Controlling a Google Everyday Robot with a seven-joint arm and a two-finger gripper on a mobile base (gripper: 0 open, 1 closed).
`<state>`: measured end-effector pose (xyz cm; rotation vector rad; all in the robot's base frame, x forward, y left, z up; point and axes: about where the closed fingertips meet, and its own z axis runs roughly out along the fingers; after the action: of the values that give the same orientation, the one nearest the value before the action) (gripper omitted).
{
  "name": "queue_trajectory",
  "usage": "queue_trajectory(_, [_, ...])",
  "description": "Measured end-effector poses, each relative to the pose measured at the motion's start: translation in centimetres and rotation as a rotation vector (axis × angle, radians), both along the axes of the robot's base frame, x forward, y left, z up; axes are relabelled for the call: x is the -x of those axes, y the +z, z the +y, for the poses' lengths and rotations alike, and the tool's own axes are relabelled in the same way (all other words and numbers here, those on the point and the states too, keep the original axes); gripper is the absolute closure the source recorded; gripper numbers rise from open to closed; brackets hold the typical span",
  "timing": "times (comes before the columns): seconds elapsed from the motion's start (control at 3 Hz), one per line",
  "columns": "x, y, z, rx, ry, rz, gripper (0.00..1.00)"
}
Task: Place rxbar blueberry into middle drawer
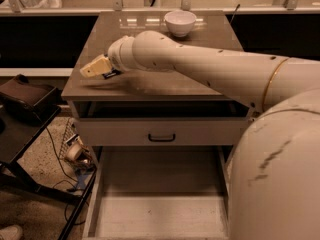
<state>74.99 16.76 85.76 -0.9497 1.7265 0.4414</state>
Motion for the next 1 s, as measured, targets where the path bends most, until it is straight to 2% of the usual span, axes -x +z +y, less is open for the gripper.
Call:
queue_trajectory(0.33, [-0.1, -2.3, 0.6, 0.03, -0.009, 0.03, 0.0])
queue_trajectory(0.67, [0.0, -3.7, 0.9, 0.041, -0.007, 0.051, 0.16])
queue_trajectory(1.0, [0.0, -4.3, 1.1, 0.06, -0.01, 0.056, 0.38])
